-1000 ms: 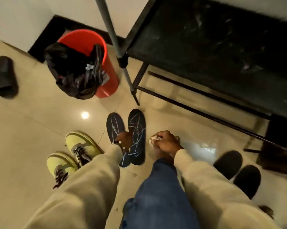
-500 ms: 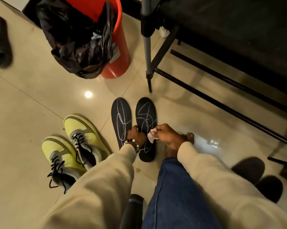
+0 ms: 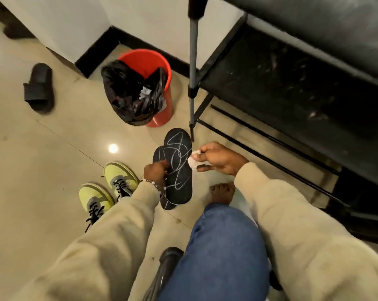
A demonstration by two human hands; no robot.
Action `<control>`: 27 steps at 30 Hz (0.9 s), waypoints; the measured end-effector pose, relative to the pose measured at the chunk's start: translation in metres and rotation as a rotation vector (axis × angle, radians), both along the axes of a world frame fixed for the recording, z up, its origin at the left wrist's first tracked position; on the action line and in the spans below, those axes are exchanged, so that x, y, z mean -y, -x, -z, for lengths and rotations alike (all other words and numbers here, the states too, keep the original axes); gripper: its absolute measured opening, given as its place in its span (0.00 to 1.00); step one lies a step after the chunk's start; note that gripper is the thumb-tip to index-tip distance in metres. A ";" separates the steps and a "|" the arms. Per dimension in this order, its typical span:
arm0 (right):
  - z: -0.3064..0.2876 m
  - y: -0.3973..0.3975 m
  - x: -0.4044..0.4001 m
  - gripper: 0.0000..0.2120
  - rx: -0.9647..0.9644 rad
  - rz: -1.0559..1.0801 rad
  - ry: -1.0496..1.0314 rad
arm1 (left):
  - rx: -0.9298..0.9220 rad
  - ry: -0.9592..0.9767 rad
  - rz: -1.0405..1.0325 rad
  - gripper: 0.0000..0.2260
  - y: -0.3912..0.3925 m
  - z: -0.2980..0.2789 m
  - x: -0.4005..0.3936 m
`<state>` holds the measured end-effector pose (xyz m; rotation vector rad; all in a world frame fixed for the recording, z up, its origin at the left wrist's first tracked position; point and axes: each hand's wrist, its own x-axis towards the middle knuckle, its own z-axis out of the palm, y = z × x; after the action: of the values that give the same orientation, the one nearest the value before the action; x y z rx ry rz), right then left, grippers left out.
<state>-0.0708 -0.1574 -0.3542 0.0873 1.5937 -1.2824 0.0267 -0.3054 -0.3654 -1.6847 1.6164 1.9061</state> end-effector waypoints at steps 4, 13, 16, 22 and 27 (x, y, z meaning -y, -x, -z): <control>-0.087 -0.014 -0.002 0.03 -0.100 -0.003 0.057 | -0.225 -0.090 -0.122 0.06 -0.013 -0.082 -0.006; -0.244 -0.083 -0.052 0.08 -0.451 0.300 0.264 | -0.737 0.044 -0.086 0.06 -0.043 -0.241 -0.051; -0.272 -0.102 -0.093 0.04 -0.541 0.505 0.341 | -0.839 0.059 0.068 0.09 -0.039 -0.278 -0.088; -0.296 -0.142 -0.209 0.06 -0.702 0.961 0.377 | -0.891 -0.040 0.384 0.08 -0.027 -0.304 -0.202; -0.284 -0.173 -0.296 0.08 -0.773 1.229 0.304 | -0.945 -0.077 0.675 0.07 -0.027 -0.300 -0.295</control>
<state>0.1019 0.1384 -0.0699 0.4811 2.0074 -2.7419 0.0535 -0.0104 -0.0657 -0.0347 1.9360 2.3822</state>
